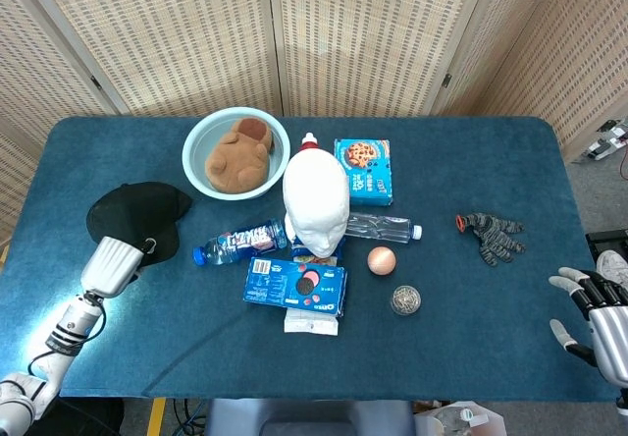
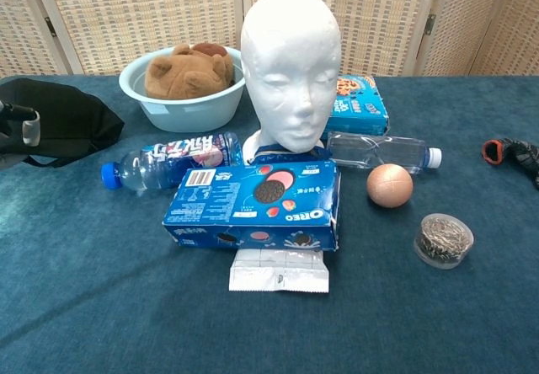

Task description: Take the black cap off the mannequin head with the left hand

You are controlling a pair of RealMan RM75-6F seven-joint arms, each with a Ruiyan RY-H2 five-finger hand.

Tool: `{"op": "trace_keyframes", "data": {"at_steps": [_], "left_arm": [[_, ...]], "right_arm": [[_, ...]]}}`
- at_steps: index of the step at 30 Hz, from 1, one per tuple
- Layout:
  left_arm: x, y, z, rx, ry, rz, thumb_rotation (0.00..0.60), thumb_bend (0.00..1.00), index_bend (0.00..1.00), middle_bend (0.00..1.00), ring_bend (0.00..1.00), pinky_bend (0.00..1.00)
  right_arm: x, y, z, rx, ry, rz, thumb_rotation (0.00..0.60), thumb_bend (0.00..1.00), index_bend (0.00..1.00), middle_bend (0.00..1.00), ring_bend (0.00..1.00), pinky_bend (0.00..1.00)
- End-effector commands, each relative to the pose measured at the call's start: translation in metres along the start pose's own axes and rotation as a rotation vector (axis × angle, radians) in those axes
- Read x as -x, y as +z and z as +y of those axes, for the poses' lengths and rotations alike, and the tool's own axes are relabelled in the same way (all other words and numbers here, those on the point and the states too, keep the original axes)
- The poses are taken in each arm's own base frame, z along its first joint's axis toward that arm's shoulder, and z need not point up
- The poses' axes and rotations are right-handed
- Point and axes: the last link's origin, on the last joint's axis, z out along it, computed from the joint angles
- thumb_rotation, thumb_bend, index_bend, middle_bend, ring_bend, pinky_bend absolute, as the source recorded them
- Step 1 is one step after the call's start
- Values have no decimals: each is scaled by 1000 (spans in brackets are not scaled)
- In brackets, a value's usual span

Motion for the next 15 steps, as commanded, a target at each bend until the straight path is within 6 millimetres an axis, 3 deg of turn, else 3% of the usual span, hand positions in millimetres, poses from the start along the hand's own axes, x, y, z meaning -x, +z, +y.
{"op": "trace_keyframes", "data": {"at_steps": [1, 6, 15], "left_arm": [[8, -4, 7, -5, 17, -72, 600, 307, 471, 967, 1000, 1000], [10, -8, 13, -48, 50, -174, 600, 174, 326, 881, 960, 1000], [-17, -26, 25, -186, 141, -372, 600, 81, 16, 690, 774, 1000]], "right_arm": [[1, 0, 0, 0, 1, -3, 600, 283, 298, 243, 189, 292], [1, 1, -1, -6, 4, 2, 600, 283, 298, 243, 189, 292], [1, 1, 0, 0, 5, 3, 600, 283, 298, 243, 189, 292]]}}
